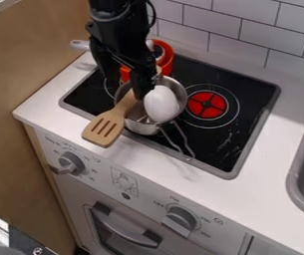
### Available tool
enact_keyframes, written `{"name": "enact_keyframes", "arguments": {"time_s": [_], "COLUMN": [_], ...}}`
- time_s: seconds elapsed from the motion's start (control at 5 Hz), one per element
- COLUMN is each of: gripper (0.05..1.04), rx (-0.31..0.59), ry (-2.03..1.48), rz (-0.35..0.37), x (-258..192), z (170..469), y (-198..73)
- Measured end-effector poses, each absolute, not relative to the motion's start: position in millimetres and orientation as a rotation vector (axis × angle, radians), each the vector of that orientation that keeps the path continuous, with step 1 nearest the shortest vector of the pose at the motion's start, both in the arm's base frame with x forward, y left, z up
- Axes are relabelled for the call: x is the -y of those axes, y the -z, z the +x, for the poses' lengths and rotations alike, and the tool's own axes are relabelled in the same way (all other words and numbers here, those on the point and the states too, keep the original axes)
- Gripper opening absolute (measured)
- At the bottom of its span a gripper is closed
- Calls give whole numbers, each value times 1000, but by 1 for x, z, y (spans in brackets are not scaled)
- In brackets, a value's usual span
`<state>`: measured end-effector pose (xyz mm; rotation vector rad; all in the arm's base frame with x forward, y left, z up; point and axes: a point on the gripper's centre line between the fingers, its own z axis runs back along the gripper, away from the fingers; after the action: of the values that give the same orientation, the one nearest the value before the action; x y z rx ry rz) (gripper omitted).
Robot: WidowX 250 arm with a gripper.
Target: Move the wooden spatula to the right side of the stove
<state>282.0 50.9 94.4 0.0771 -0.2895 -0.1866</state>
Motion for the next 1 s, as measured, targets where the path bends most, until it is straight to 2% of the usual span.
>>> {"name": "enact_keyframes", "arguments": {"time_s": [0.4, 1.0], "gripper": [998, 998], "rx": [329, 366], "ry": [215, 232], "rz": [65, 64], "x": [-56, -56], "z": [289, 294], "y": [-76, -63]}}
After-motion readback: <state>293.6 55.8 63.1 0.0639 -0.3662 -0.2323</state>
